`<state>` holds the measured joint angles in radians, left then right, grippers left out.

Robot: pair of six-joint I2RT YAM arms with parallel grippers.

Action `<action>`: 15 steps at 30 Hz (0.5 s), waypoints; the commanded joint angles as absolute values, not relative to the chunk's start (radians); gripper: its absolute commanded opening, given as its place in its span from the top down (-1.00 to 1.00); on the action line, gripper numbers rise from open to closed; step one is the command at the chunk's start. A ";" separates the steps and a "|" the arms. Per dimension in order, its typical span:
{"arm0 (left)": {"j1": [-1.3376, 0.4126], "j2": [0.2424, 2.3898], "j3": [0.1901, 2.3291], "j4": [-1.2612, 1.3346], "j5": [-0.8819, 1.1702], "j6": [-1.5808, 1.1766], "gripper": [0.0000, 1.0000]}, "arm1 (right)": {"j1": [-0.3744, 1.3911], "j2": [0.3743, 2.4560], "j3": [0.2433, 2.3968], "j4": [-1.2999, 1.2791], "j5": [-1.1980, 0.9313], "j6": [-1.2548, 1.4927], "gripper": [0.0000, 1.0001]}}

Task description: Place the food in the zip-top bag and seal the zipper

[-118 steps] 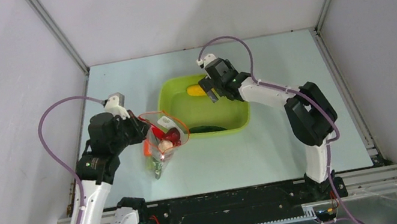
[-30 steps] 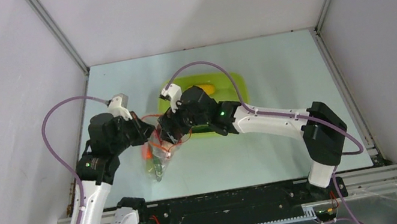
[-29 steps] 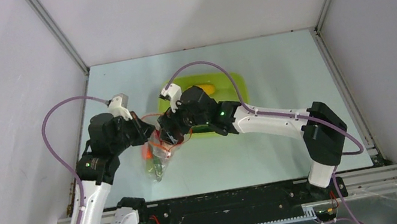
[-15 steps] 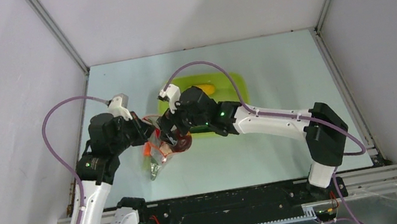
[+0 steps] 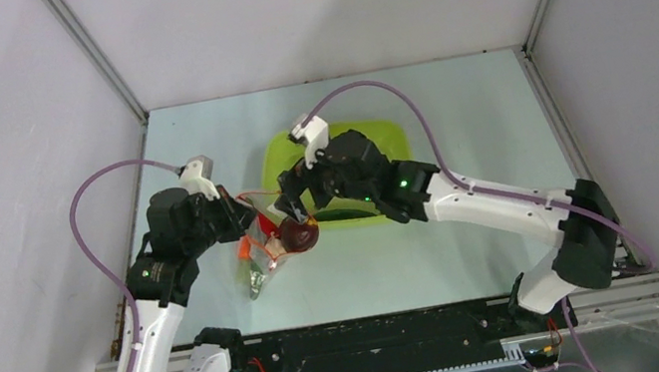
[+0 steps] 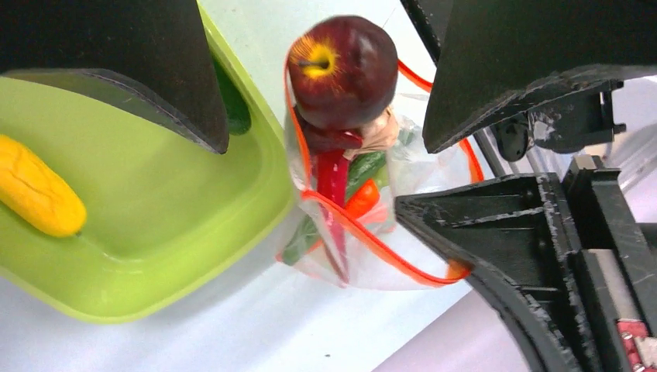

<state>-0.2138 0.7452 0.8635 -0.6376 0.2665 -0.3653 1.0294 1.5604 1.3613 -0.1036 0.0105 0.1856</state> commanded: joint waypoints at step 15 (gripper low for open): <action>-0.217 0.741 0.893 -0.595 0.296 -0.365 1.00 | 0.977 1.403 1.101 -0.330 0.090 0.420 -0.93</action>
<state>-0.2138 0.7452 0.8635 -0.6376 0.2695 -0.3656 0.9501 1.4303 1.1130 -0.2974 0.0681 0.3649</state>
